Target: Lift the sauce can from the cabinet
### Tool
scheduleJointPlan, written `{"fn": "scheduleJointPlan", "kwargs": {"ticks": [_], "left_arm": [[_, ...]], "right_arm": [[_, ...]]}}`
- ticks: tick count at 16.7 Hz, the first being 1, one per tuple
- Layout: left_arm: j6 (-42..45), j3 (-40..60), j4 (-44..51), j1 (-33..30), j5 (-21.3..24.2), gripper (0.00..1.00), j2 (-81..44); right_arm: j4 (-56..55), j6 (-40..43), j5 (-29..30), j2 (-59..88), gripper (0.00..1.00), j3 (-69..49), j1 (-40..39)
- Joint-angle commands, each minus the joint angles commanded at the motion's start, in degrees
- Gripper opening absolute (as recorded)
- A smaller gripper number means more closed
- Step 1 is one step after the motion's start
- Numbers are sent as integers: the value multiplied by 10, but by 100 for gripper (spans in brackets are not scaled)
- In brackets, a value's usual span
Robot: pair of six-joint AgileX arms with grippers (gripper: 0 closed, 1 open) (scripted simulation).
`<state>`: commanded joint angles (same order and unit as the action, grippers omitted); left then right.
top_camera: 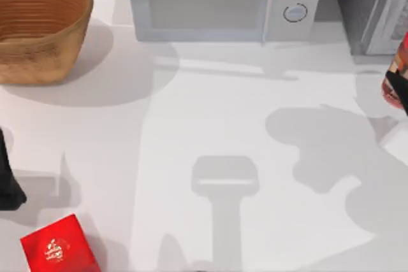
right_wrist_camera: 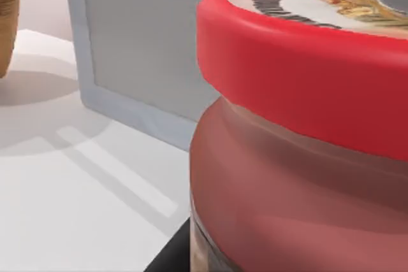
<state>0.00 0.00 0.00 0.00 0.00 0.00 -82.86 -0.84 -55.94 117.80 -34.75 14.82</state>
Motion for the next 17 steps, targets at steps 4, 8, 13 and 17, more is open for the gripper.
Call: {"fn": "scheduleJointPlan", "kwargs": {"ticks": [4, 8, 13, 17], "left_arm": [[0, 0, 0, 0, 0, 100, 0], [0, 0, 0, 0, 0, 100, 0], [0, 0, 0, 0, 0, 100, 0], [0, 0, 0, 0, 0, 100, 0]], "right_arm": [[-29, 1, -17, 36, 0, -14, 6], [-27, 0, -17, 35, 0, -12, 3], [-30, 2, 23, 78, 0, -56, -37], [-28, 3, 65, 127, 0, -102, -76]]}}
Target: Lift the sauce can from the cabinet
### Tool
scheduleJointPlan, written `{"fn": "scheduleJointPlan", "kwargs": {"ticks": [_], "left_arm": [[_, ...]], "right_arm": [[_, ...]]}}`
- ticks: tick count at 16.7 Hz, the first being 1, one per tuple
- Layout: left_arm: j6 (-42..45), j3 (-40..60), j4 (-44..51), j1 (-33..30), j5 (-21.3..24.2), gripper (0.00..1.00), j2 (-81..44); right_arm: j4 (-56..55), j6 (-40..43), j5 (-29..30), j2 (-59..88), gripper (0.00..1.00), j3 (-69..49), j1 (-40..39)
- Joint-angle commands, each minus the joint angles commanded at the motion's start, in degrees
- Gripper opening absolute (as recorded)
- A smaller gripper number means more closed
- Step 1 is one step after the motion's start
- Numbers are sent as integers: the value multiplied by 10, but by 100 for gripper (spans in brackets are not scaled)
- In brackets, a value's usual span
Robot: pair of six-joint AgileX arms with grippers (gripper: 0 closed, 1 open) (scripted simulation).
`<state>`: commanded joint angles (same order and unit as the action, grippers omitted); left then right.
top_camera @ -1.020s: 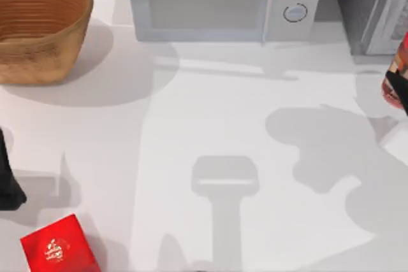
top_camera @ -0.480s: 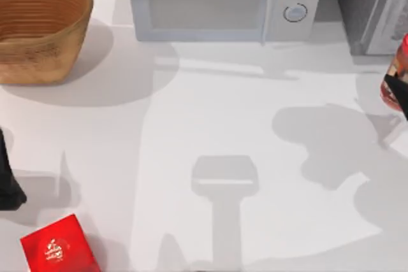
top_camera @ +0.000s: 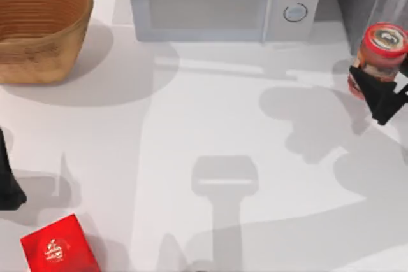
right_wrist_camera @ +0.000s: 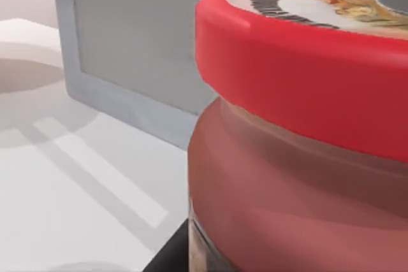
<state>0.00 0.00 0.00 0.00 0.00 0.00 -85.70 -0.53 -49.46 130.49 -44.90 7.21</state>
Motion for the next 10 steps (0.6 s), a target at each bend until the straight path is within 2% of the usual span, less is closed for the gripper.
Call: {"fn": "scheduleJointPlan", "kwargs": {"ticks": [4, 10], "left_arm": [[0, 0, 0, 0, 0, 100, 0], [0, 0, 0, 0, 0, 100, 0]], "right_arm": [[0, 0, 3, 4, 0, -4, -3], [0, 0, 3, 4, 45, -4, -3]]}}
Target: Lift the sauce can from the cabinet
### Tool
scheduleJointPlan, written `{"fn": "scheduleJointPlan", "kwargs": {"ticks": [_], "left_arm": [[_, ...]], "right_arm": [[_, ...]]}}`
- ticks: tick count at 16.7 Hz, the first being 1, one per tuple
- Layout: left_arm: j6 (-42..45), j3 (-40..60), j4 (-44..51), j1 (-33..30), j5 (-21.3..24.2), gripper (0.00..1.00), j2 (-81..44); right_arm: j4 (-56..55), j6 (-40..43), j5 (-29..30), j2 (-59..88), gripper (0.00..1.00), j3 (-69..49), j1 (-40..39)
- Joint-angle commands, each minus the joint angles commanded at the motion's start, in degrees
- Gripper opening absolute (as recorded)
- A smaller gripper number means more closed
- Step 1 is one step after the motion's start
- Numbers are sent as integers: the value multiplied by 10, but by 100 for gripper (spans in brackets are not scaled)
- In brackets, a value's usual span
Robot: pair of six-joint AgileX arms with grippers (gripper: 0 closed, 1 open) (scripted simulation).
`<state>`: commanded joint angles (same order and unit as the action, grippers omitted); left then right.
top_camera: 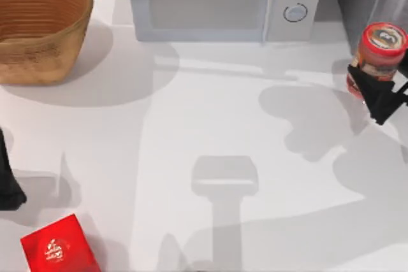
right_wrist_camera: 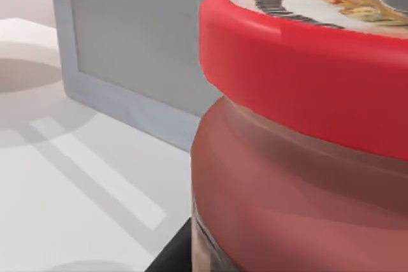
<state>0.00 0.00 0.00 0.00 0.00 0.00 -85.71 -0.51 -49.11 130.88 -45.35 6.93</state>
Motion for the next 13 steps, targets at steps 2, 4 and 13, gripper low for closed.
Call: {"fn": "scheduleJointPlan", "kwargs": {"ticks": [2, 4, 13], "left_arm": [[0, 0, 0, 0, 0, 100, 0], [0, 0, 0, 0, 0, 100, 0], [0, 0, 0, 0, 0, 100, 0]], "right_arm": [[0, 0, 0, 0, 60, 0, 0], [0, 0, 0, 0, 75, 0, 0], [0, 0, 0, 0, 100, 0, 0]]}}
